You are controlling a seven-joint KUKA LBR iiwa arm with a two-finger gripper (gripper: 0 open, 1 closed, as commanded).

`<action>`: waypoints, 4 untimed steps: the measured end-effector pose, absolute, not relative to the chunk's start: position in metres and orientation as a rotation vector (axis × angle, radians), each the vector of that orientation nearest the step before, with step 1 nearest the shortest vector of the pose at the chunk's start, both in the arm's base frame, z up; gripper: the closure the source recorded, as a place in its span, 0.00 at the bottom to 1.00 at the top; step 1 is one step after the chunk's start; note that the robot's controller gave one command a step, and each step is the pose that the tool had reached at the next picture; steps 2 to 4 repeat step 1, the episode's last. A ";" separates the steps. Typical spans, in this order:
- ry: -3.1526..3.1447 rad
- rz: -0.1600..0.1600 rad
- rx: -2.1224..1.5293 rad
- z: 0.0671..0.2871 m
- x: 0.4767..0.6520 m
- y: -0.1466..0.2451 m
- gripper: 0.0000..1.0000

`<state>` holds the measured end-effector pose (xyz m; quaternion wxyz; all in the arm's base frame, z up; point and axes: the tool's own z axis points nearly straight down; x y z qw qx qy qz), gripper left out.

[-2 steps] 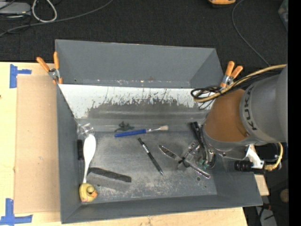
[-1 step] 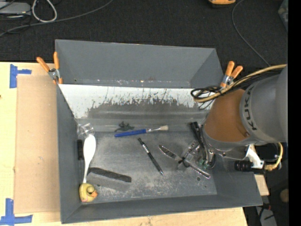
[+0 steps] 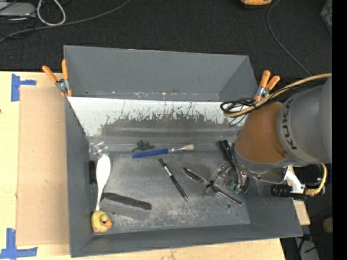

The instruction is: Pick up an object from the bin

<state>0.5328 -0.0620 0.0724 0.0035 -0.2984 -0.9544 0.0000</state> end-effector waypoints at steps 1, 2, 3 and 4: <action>-2.992 0.000 -0.933 0.078 0.532 -0.062 1.00; -2.992 0.000 -0.933 0.078 0.532 -0.062 1.00; -2.992 0.000 -0.933 0.078 0.532 -0.062 1.00; -2.992 0.000 -0.933 0.078 0.532 -0.062 1.00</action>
Offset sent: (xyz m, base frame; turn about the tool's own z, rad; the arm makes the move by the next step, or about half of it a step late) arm -0.0004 0.0001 0.0346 -0.0011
